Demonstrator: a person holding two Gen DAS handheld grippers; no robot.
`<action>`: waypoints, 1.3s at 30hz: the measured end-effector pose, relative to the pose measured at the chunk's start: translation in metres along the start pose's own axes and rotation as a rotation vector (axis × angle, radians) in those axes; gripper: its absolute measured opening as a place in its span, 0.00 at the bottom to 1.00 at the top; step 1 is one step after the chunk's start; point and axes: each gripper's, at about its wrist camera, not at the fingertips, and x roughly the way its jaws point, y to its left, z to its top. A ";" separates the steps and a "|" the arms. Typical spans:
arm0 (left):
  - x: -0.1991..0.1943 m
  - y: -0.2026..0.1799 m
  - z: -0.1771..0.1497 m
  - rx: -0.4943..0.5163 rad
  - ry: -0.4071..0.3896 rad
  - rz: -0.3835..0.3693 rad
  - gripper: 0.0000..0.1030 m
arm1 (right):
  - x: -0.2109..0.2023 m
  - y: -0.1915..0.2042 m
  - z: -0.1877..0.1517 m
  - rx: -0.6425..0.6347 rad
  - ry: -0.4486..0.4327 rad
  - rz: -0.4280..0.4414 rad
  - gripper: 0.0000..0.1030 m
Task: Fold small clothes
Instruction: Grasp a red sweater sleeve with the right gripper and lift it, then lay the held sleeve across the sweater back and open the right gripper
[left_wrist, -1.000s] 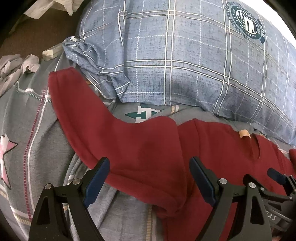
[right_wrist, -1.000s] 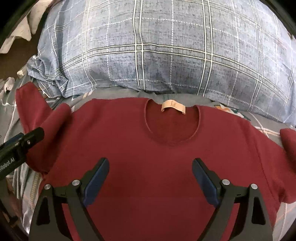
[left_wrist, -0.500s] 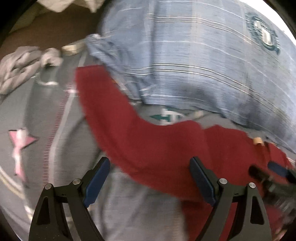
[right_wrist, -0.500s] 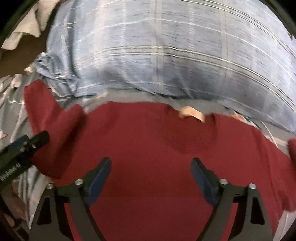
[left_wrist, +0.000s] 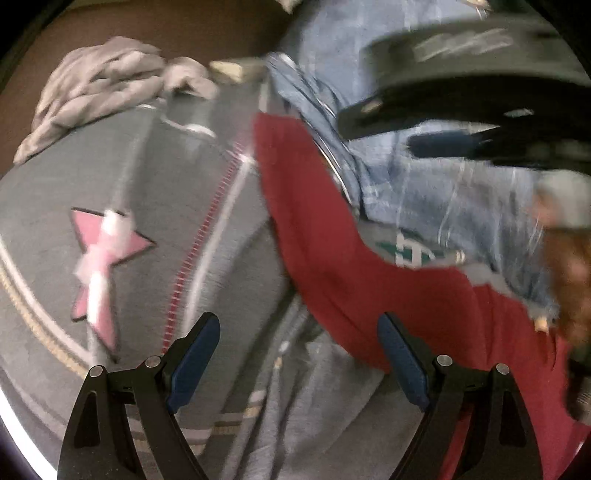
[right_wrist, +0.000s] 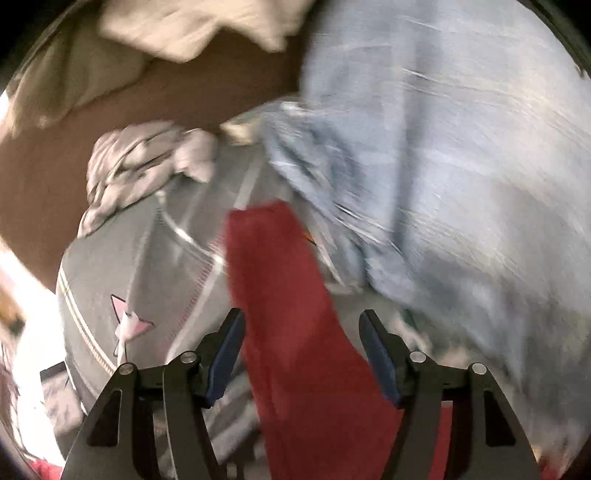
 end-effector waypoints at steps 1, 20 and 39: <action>-0.004 0.004 0.000 -0.014 -0.021 0.010 0.85 | 0.013 0.009 0.010 -0.030 0.004 0.020 0.64; -0.005 0.012 -0.007 -0.078 -0.005 0.012 0.84 | 0.098 0.026 0.021 0.034 0.018 0.141 0.10; -0.001 -0.019 -0.009 0.032 -0.002 -0.038 0.84 | -0.212 -0.094 -0.144 0.389 -0.328 -0.036 0.09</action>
